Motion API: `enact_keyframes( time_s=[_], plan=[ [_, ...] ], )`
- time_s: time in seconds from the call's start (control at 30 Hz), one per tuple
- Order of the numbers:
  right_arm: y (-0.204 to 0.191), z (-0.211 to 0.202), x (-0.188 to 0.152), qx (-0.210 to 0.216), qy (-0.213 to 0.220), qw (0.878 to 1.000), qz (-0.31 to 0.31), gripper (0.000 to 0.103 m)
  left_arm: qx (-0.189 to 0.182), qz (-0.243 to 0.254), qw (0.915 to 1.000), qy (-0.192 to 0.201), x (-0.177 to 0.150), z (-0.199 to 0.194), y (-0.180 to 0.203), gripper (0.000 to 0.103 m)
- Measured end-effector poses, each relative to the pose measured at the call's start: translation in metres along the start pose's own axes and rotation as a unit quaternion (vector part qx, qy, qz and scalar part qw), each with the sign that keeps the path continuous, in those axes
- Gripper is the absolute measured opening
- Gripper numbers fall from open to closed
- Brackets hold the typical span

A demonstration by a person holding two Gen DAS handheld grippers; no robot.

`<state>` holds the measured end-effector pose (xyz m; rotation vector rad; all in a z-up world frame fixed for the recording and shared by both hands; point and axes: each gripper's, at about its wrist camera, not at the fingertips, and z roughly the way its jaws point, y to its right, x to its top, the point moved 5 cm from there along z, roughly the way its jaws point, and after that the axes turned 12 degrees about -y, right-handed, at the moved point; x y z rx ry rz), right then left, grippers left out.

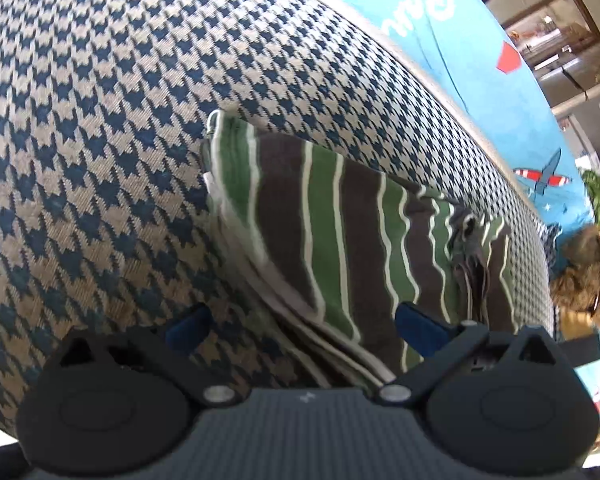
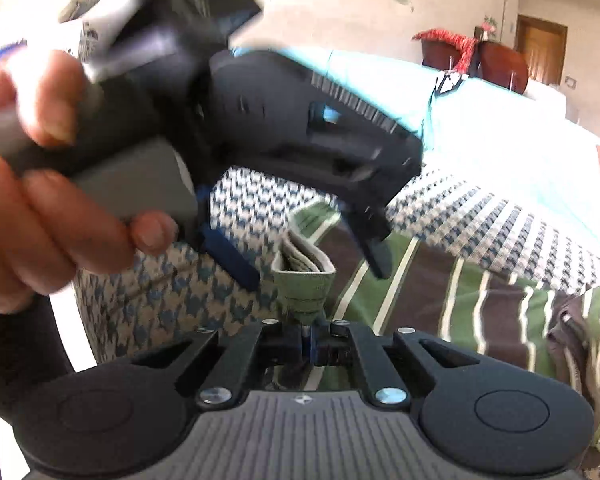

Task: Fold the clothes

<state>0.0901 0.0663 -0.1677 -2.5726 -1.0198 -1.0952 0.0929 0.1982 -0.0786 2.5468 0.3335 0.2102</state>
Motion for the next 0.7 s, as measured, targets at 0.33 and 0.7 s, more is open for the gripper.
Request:
enact_keyframes(
  time_s=[0.33, 0.7],
  plan=[
    [-0.006, -0.037, -0.01, -0.003, 0.019, 1.0, 0.024, 0.005, -0.012, 0.002, 0.9998, 0.018, 0.035, 0.003, 0.0, 0.102],
    [0.006, -0.033, -0.005, -0.013, 0.02, 1.0, 0.018, 0.005, 0.016, -0.006, 0.9987, 0.047, 0.056, 0.003, 0.002, 0.071]
  ],
)
